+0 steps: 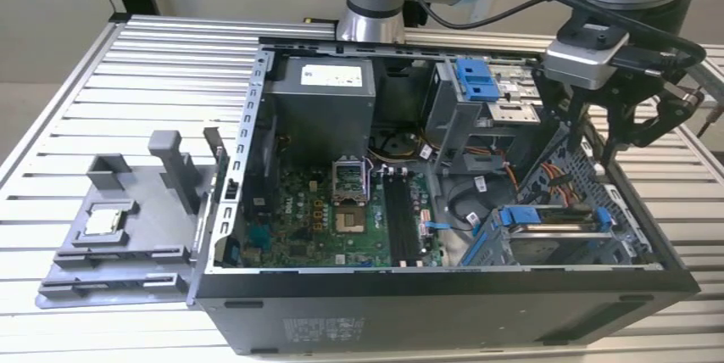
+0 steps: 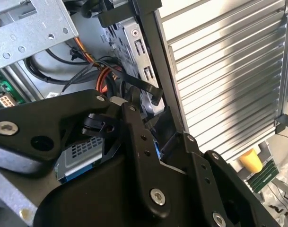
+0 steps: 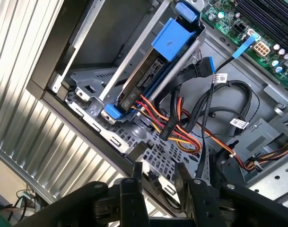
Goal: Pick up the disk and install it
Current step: 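Insert the second disk wire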
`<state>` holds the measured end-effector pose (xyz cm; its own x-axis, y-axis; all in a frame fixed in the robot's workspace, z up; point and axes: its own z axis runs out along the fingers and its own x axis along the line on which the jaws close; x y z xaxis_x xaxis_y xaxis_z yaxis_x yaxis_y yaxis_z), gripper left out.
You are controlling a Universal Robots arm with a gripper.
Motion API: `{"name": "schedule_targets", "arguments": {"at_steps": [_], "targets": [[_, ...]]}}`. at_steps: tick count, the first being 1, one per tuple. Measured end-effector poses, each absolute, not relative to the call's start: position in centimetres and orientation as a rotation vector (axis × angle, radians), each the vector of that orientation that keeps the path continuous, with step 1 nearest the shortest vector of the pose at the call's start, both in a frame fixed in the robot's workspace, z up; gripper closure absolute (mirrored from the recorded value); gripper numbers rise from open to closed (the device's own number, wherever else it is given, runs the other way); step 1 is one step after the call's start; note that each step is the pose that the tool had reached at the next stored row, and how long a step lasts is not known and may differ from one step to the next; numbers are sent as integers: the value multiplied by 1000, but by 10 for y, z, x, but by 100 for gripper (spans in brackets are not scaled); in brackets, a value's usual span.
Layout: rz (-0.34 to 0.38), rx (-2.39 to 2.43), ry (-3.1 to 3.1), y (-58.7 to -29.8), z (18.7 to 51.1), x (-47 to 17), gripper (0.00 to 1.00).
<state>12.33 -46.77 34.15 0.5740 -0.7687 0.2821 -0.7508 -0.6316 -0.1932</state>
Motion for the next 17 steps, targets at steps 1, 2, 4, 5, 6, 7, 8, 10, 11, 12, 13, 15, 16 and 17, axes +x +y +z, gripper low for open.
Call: {"name": "schedule_targets", "arguments": {"at_steps": [1, 2, 4, 5, 6, 7, 8, 10, 11, 12, 13, 15, 16, 17], "targets": [[-531, -2741, 1324, -468, 341, 123, 0], [-531, -2741, 1324, -468, 341, 123, 0], [-531, -2741, 1324, -468, 341, 124, 0], [-531, -2741, 1324, -468, 342, 124, 0], [-531, -2741, 1324, -468, 341, 125, 0], [-531, -2741, 1324, -468, 341, 125, 0], [-531, -2741, 1324, -468, 341, 125, 0], [-530, -2741, 1324, -467, 341, 125, 0], [-530, -2741, 1324, -466, 341, 125, 0], [-530, -2741, 1324, -466, 341, 125, 0], [-531, -2741, 1324, -466, 341, 125, 0], [-530, -2741, 1324, -465, 341, 126, 0], [-531, -2741, 1324, -465, 341, 126, 0], [-530, -2741, 1324, -465, 341, 126, 0]]}}
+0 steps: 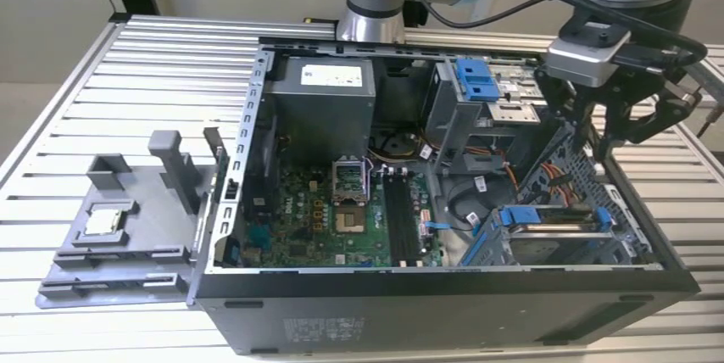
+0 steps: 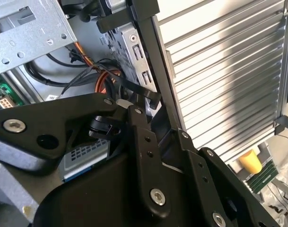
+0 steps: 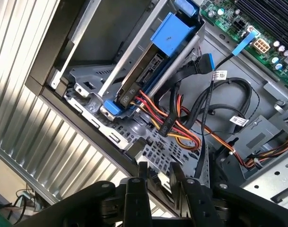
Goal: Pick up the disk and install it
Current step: 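Insert the second disk wire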
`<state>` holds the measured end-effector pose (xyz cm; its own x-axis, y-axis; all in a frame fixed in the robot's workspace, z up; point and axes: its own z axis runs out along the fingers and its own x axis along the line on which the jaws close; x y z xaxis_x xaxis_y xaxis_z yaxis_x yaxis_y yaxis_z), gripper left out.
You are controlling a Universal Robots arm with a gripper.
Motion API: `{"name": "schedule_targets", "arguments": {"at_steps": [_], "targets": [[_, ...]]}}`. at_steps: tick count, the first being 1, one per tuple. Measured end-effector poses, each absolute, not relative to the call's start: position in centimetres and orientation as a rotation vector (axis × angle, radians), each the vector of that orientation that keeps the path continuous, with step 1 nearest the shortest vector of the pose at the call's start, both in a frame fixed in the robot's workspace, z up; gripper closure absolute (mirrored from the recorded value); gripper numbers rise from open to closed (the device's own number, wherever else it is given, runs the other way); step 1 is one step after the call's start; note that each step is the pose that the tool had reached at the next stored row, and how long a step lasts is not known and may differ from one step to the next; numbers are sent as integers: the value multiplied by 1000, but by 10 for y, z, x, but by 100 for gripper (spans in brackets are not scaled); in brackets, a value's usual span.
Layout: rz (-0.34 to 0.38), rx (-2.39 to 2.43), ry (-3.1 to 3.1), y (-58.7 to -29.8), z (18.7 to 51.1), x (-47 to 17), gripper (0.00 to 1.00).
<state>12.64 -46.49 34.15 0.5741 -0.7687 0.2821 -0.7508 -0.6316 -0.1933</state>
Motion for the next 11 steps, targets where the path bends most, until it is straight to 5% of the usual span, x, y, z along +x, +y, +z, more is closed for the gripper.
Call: {"name": "schedule_targets", "arguments": {"at_steps": [3, 4, 11], "targets": [[-531, -2741, 1324, -465, 341, 127, 0], [-531, -2741, 1324, -465, 341, 127, 100], [-531, -2741, 1324, -464, 341, 127, 100]]}}
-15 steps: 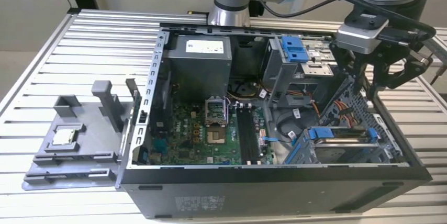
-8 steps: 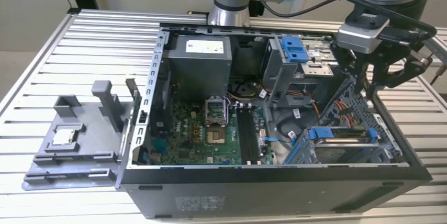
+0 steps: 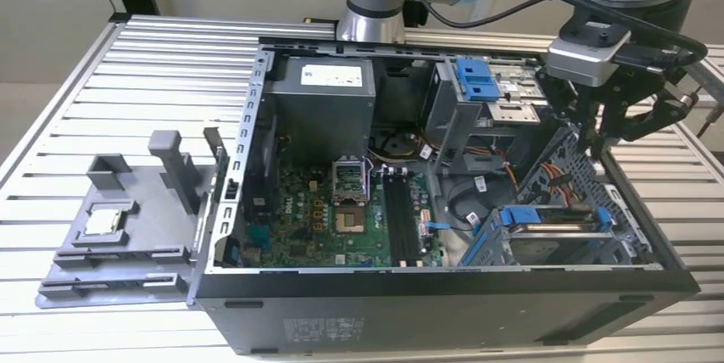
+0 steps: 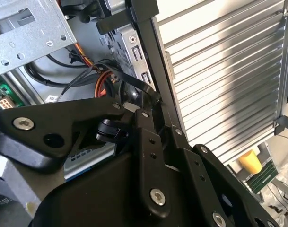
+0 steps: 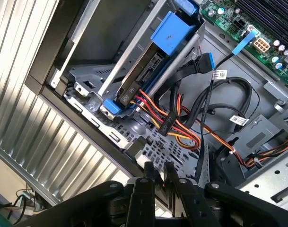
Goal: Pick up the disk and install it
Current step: 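Insert the second disk wire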
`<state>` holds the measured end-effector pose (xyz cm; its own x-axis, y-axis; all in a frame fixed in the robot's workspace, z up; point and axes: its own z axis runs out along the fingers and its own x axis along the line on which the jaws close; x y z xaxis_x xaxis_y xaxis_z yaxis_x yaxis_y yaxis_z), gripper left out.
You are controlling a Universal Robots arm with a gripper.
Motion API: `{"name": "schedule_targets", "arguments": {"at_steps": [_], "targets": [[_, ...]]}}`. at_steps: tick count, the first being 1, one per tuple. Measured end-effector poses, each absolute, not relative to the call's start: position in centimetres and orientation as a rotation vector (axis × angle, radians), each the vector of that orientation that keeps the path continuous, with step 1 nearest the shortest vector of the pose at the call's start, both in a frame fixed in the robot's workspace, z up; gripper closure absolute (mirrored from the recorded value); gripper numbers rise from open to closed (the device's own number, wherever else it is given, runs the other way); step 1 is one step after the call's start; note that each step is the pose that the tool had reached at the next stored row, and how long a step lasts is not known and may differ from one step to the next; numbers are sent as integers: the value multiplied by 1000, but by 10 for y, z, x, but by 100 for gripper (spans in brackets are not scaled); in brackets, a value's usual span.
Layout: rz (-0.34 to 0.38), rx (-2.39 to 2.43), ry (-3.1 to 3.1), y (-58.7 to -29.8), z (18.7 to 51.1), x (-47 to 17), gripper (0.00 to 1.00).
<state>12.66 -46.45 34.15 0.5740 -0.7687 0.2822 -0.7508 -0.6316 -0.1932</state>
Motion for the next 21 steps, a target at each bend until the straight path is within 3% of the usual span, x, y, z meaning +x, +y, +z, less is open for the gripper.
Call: {"name": "schedule_targets", "arguments": {"at_steps": [21], "targets": [[-529, -2738, 1329, -475, 346, 127, 100]]}}
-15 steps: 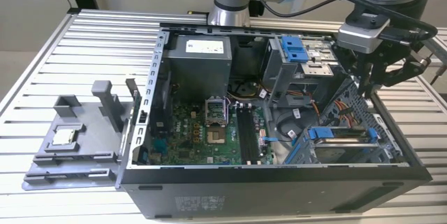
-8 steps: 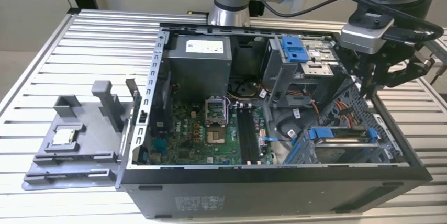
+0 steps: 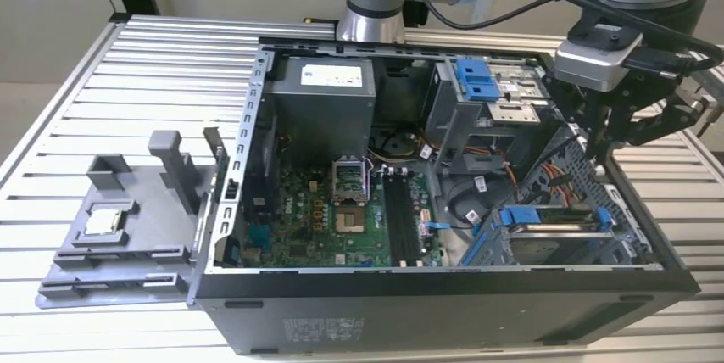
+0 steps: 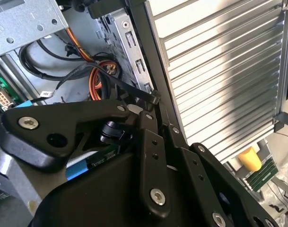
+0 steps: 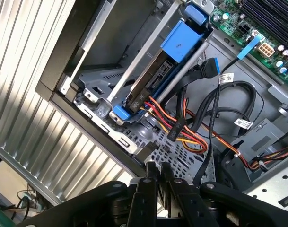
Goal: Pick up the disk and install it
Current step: 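Insert the second disk wire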
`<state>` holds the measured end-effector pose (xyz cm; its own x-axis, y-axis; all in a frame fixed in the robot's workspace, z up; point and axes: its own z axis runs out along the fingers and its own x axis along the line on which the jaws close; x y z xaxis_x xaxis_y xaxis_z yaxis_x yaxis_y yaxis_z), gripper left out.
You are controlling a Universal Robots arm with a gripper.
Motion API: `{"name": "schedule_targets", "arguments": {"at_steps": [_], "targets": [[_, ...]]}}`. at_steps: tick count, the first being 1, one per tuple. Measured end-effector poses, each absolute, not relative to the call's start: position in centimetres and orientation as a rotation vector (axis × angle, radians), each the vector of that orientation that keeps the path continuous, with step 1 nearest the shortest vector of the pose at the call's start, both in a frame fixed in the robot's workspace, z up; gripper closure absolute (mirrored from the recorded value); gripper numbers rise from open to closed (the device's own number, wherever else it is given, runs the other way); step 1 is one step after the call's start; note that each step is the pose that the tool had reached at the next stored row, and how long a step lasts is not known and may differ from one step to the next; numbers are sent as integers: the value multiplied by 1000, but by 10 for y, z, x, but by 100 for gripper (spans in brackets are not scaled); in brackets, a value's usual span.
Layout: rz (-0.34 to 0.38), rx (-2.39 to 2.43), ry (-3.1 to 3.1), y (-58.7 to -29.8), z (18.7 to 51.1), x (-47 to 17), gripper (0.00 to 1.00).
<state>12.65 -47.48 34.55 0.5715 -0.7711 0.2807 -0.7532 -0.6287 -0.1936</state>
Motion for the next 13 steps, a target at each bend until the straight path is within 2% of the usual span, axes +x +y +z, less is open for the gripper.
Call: {"name": "schedule_targets", "arguments": {"at_steps": [13], "targets": [[-529, -2738, 1329, -479, 346, 127, 100]]}}
